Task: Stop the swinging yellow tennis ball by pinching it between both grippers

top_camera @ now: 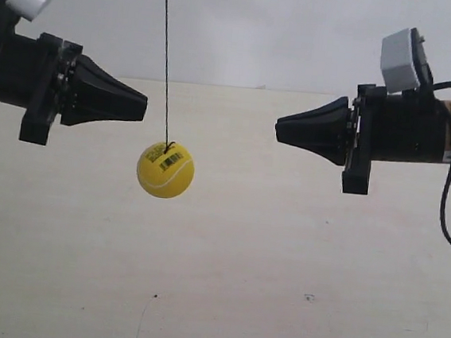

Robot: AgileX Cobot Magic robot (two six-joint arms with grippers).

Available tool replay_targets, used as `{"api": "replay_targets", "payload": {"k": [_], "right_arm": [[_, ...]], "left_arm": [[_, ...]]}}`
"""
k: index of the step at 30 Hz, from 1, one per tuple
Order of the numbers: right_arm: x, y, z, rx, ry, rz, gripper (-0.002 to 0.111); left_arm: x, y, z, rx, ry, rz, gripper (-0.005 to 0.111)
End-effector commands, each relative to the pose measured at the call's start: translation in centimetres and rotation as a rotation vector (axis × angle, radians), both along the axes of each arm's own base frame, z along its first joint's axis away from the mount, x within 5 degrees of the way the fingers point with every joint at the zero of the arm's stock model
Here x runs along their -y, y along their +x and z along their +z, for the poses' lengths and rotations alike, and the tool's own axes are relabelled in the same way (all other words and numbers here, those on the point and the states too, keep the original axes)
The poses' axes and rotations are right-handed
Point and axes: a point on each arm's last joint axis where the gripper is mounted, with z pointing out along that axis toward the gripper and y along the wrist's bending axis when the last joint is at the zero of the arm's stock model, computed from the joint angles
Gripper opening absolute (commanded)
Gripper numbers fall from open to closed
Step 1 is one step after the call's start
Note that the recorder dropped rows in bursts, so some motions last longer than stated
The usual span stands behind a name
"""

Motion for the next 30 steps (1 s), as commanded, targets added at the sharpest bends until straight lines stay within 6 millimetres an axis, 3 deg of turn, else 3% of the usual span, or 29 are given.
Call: {"api": "replay_targets", "payload": {"k": [1,8,19,25,30], "right_arm": [[0.3,-1.1,3.0,0.056,-0.012,-0.008,0.000],[1.2,-3.1,7.5,0.135,-0.084,-0.151,0.000],[2.9,-6.0,12.4,0.227,-0.131,-0.397,0.000],[3.2,-7.0,13.6,0.232,-0.105,-0.439,0.000],[3.3,-7.1,12.8,0.199,-0.118,-0.444,0.000]], "left_arm": [[-0.3,-1.6,2.3,0.063,-0.007,0.010,0.005],[-1.0,-4.3,5.9,0.169,-0.010,0.043,0.005],[-1.2,-7.4,7.8,0.223,0.011,0.139,0.005],[-1.3,-9.3,8.6,0.268,0.020,0.180,0.005],[-1.3,-9.6,8.8,0.262,0.013,0.186,0.005]]}}
